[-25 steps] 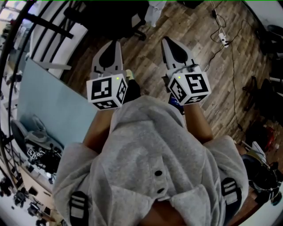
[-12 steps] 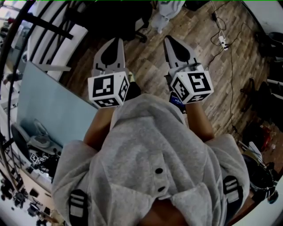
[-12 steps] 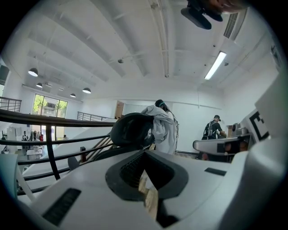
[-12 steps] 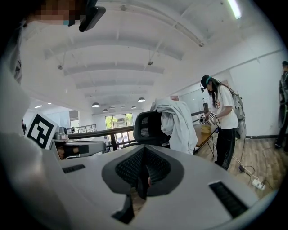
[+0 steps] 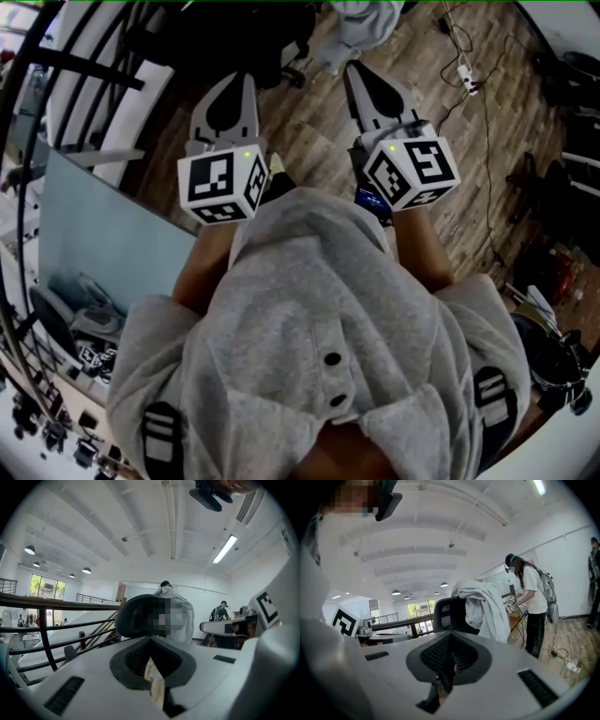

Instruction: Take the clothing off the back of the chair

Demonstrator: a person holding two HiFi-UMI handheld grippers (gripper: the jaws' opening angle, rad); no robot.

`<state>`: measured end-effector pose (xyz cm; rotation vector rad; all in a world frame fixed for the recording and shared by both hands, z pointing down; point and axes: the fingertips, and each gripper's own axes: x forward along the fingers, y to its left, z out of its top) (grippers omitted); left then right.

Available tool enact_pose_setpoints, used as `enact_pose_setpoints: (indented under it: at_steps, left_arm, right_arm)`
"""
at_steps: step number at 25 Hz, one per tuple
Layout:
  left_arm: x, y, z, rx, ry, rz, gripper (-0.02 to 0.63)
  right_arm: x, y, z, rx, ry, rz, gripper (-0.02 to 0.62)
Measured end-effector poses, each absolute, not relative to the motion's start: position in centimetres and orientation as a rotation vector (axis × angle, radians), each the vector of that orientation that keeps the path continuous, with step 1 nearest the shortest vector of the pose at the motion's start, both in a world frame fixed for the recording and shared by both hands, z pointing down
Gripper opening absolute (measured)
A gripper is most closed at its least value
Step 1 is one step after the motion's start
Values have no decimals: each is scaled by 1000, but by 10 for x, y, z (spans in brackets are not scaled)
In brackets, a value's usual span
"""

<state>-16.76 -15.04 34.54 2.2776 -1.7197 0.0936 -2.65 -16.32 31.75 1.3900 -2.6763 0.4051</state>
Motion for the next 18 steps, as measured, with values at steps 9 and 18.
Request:
enact_pose_setpoints:
  at_steps: [9,18]
  left_arm:
    - [-182,-200,346,2309,-1677,87,9]
    - [-172,-216,343,2359,-1616,93,9]
  right_arm:
    - [-42,-201,316,1414,-2640,338,12]
    - [-41,-213,303,1472,-2640,332,12]
